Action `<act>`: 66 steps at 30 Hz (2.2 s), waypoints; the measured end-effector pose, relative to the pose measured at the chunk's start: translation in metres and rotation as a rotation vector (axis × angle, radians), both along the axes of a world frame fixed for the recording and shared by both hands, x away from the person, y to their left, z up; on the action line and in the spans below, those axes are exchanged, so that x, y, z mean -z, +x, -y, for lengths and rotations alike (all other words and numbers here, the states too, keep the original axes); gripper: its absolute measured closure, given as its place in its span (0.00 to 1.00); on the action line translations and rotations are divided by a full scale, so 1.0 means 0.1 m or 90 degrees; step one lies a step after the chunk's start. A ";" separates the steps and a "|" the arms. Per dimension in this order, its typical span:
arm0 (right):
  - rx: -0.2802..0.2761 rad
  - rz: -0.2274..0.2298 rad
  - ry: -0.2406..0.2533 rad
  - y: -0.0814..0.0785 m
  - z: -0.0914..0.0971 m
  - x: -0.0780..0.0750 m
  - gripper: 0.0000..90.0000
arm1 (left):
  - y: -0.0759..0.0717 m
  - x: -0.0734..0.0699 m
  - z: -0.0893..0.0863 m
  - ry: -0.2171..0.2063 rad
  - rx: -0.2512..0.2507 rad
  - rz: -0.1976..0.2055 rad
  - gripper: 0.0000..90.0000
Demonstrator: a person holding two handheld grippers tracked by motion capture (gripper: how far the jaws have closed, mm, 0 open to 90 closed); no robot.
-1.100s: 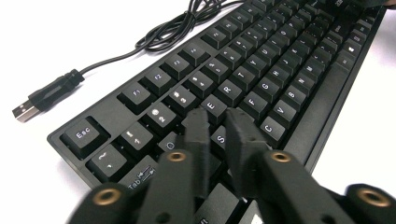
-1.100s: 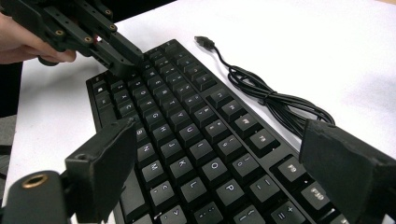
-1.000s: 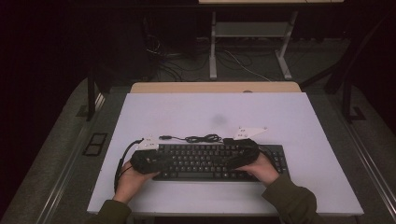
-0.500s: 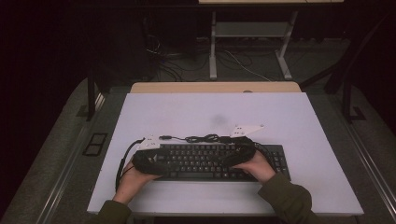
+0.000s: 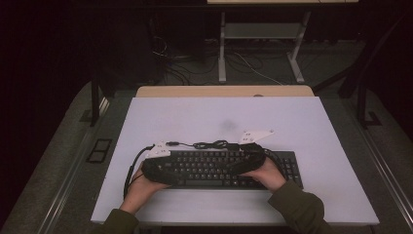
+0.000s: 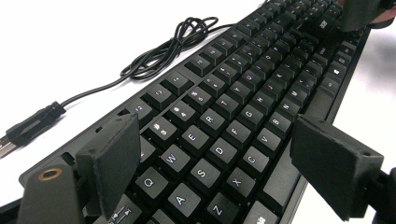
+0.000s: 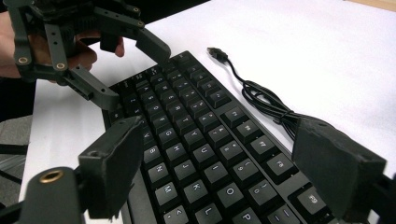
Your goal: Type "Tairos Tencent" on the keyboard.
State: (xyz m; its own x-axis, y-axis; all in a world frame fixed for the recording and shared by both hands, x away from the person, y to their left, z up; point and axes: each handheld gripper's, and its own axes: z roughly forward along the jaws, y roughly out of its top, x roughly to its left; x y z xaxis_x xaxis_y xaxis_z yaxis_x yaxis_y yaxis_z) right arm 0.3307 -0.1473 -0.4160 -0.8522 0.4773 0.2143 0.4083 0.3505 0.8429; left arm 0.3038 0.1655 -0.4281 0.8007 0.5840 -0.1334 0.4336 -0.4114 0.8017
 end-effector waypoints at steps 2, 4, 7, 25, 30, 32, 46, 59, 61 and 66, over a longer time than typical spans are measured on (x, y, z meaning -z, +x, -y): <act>0.001 -0.002 -0.001 0.00 0.00 0.00 0.20 | 0.00 0.00 0.00 0.002 0.001 0.001 0.17; -0.007 -0.005 0.004 0.00 0.01 0.00 0.28 | 0.00 0.01 0.00 0.001 0.000 0.001 0.17; -0.008 -0.008 0.002 0.01 0.01 0.01 0.34 | 0.00 0.01 0.01 0.000 0.000 0.002 0.17; -0.009 -0.013 -0.028 -0.01 -0.11 0.07 0.63 | 0.00 0.01 0.01 -0.002 0.002 0.004 0.17; -0.009 -0.011 -0.044 -0.02 -0.14 0.09 0.76 | 0.01 0.02 0.01 -0.002 0.004 0.007 0.16; -0.006 -0.010 -0.051 -0.02 -0.16 0.10 0.81 | 0.01 0.02 0.01 -0.002 0.004 0.006 0.16; 0.005 -0.018 -0.095 -0.02 -0.23 0.17 0.99 | 0.00 0.02 0.02 -0.001 0.003 0.005 0.16; 0.011 -0.031 -0.119 -0.01 -0.27 0.21 0.99 | 0.00 0.02 0.01 -0.001 0.000 0.002 0.16; 0.012 -0.033 -0.120 -0.01 -0.27 0.20 0.99 | 0.00 0.02 0.02 0.000 0.000 0.002 0.16; 0.013 -0.034 -0.122 -0.01 -0.28 0.21 0.99 | 0.00 0.03 0.02 0.002 0.002 0.002 0.16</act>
State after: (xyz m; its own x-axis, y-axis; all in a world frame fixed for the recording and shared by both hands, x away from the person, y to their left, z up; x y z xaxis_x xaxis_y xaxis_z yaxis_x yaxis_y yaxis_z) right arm 0.3297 -0.1198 -0.4368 -0.8313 0.5314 0.1627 0.4597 0.4931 0.7386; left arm 0.3039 0.1636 -0.4306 0.8034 0.5815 -0.1285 0.4290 -0.4155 0.8021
